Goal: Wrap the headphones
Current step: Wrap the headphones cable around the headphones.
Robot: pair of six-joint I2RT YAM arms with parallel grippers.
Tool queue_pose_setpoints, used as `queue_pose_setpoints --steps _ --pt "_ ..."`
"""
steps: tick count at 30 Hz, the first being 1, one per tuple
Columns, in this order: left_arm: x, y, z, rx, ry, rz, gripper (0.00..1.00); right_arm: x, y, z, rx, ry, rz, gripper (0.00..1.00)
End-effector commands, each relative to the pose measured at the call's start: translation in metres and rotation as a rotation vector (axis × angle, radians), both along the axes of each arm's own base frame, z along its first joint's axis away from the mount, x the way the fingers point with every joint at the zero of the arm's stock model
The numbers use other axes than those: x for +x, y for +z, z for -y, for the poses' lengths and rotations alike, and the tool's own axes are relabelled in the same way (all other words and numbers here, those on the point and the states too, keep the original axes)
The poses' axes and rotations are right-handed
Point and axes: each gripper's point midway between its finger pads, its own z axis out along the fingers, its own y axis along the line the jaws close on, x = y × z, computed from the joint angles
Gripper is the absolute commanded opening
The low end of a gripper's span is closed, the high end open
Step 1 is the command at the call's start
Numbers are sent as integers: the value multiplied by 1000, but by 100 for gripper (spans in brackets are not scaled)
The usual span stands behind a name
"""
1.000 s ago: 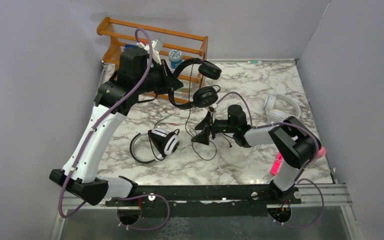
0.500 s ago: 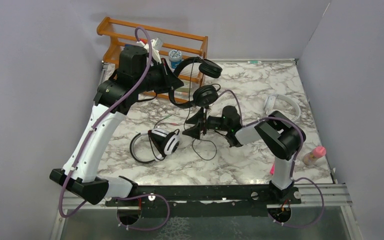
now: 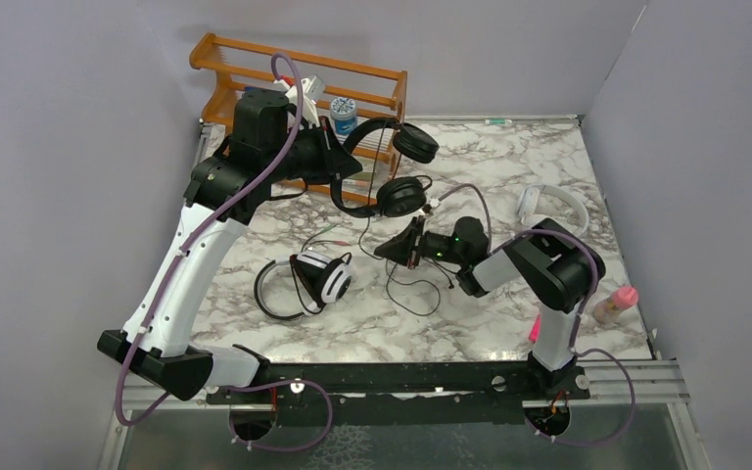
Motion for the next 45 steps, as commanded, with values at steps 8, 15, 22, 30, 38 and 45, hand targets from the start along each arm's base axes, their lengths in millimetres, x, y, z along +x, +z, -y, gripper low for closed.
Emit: queue_pose_setpoints --steps 8,15,22,30,38,45 --pt "-18 19 -7 79 -135 235 0 44 1 95 -51 -177 -278 0" --pt "-9 -17 -30 310 -156 359 0 94 25 138 -101 -307 -436 0" --pt "0 -67 -42 518 -137 375 0 135 82 153 -179 -330 -424 0" --pt "28 -117 -62 757 -9 358 0 160 158 152 -196 -351 -367 0" --pt "41 -133 -70 834 78 357 0 140 212 133 -172 -243 -318 0" --pt "59 -144 -64 891 100 357 0 108 243 104 -191 -155 -273 0"
